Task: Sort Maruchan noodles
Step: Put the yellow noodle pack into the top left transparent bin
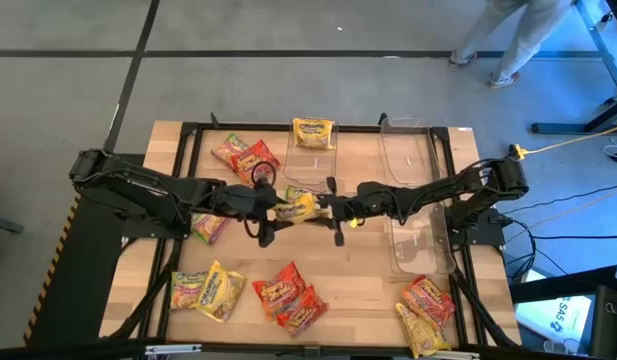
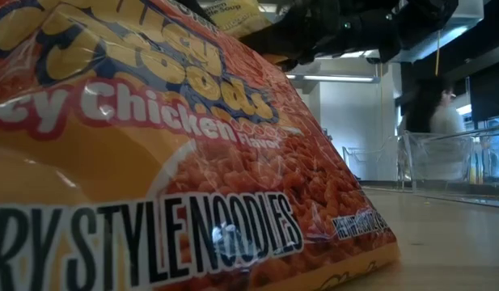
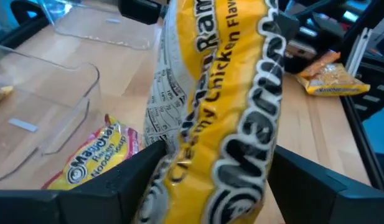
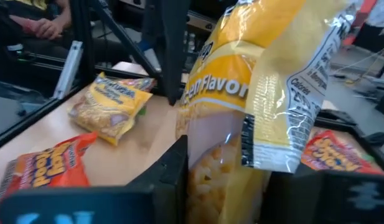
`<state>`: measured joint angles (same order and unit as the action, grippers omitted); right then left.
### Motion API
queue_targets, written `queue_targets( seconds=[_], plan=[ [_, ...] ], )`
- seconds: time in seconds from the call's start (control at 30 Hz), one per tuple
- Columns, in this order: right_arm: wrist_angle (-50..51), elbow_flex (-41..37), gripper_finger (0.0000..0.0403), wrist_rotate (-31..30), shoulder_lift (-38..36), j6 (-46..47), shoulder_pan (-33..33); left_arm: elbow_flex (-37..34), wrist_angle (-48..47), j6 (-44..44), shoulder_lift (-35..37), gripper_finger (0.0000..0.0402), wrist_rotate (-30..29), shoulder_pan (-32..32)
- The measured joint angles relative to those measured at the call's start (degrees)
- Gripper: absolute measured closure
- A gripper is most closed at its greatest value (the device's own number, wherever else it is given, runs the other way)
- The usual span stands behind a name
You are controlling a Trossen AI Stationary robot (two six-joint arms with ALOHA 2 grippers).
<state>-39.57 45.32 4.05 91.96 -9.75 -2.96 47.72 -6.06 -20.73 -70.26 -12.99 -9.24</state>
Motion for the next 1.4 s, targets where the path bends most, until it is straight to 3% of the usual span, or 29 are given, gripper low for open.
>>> queue_targets(
  seconds=[0.23, 0.47, 0.6, 0.87, 1.0, 1.27, 1.4],
  plan=[
    [1.06, 0.55, 0.0305, -1.63, -2.1, -3.01, 0.0, 1.48, -4.71, 0.62, 2.2, 0.0104, -0.12, -0.27],
    [4.57, 0.87, 0.0303, -5.48, -8.83, -5.85, 0.0, 3.23, -9.89, 3.57, 10.22, 0.0109, -8.92, -3.44],
    [6.64, 0.85, 0.0305, -6.11, -11.27, -5.99, 0.0, -0.27, -7.39, 4.85, 13.55, 0.011, -13.38, -5.64],
    [6.34, 0.68, 0.0304, -3.87, -11.82, -5.73, 0.0, -16.26, 28.43, 12.14, 12.42, 0.011, -12.49, -4.35],
    [6.02, 0.68, 0.0306, -3.42, -11.78, -5.68, -0.02, -19.99, 40.28, 12.52, 10.19, 0.011, -7.78, -2.08],
    [2.36, 0.72, 0.0302, -3.41, -9.59, -5.55, 0.0, -18.99, 50.26, 17.33, 3.71, 0.011, -3.45, 0.44],
    [1.14, 0.68, 0.0301, -3.49, -8.96, -5.44, 0.0, -17.94, 50.36, 17.94, 1.12, 0.0111, -2.45, 1.74]
  ],
)
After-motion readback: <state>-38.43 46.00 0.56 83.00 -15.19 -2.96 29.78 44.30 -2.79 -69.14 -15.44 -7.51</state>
